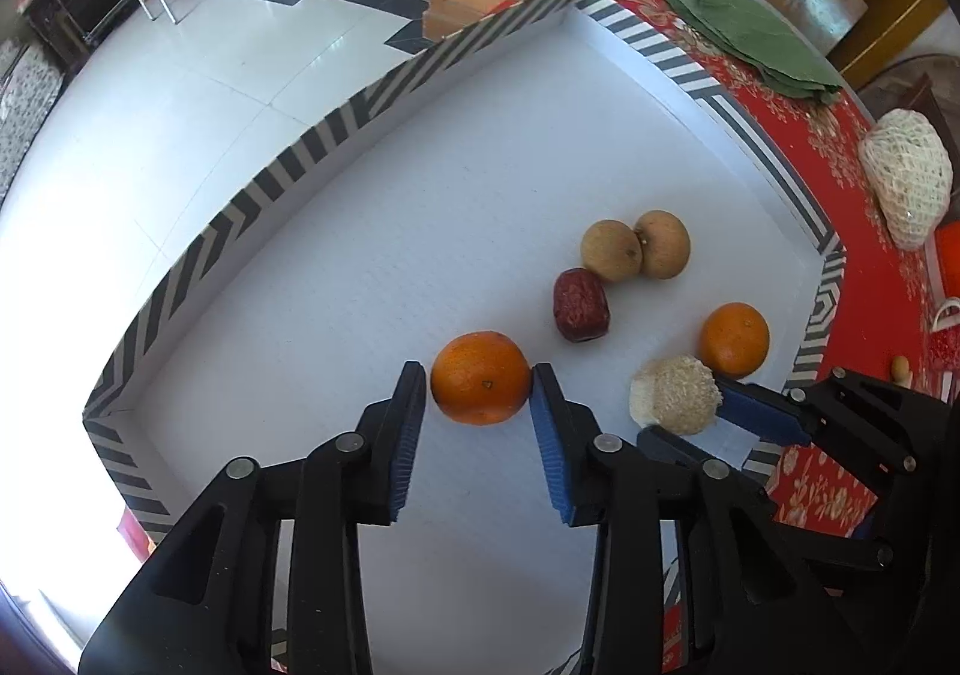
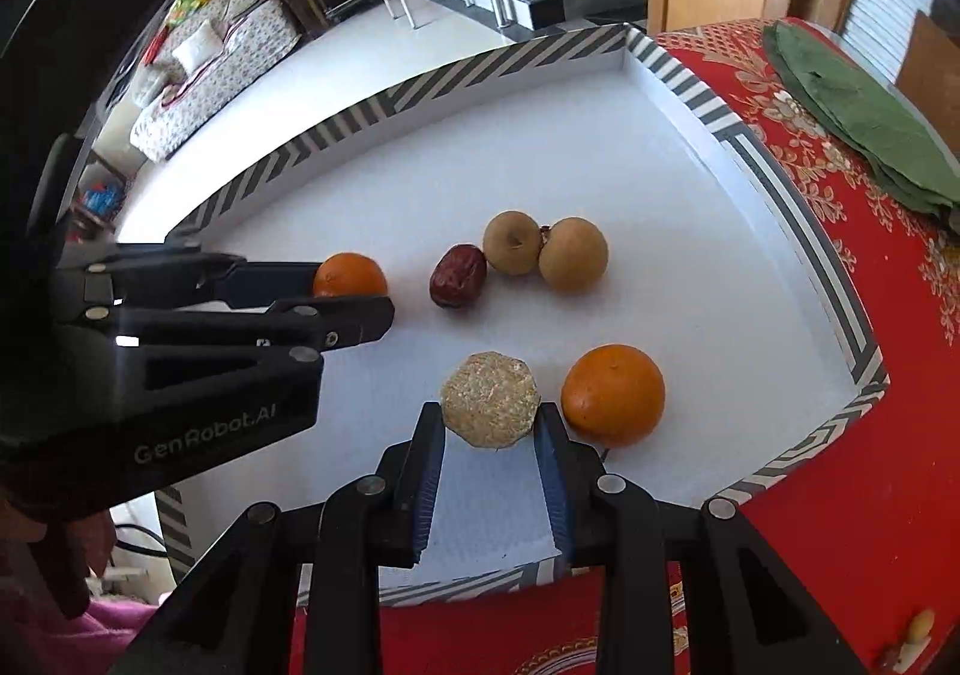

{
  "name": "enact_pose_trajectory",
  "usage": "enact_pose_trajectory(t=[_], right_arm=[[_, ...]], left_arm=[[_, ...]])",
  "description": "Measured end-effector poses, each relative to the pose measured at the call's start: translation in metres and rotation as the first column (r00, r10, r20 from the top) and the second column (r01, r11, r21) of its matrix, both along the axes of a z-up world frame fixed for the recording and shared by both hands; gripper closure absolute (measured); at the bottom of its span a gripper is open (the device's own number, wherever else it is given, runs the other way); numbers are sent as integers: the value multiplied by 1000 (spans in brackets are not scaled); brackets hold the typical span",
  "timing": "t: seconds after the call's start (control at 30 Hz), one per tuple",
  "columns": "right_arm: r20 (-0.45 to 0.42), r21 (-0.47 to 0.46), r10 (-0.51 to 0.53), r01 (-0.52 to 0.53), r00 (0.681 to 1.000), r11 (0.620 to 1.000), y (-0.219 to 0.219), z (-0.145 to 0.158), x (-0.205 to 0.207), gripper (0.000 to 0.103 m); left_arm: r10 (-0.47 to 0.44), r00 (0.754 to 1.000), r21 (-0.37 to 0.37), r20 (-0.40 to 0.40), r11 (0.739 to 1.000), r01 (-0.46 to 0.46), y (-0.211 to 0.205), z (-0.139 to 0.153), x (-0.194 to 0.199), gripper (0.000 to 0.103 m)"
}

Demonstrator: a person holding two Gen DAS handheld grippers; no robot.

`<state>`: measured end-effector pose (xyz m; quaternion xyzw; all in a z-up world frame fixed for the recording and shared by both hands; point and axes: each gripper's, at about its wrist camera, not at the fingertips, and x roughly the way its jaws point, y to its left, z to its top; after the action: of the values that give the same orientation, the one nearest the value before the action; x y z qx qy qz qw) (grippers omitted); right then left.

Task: Organize fruits
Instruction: 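Carry the mandarin and beige cake into the white tray and open both grippers, then move both grippers back over the remaining items on the table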

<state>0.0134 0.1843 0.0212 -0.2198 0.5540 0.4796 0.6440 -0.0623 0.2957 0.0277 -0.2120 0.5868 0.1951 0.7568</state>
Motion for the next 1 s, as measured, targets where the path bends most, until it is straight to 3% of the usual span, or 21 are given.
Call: enact_pose_trajectory(t=[0.1,0.3,0.73,1.0], right_arm=[[-12,-3,7,-7,1000,1000,-1,0,2,73],[-35,7,-5,6,999,1000,-6,3,5,71],[25,71,-67,65,997,995,-40,41,5,70],[71,87,-164,158,984,984,-64,56,3,69]], left_arm=[[10,1000,-9,6,1000,-10,1,0,-2,54],[14,1000,-1,3,1000,-14,1,1,-4,54],[16,999,48,38,999,-18,-7,23,-5,54],[-61,994,110,91,993,51,-37,46,-2,54]])
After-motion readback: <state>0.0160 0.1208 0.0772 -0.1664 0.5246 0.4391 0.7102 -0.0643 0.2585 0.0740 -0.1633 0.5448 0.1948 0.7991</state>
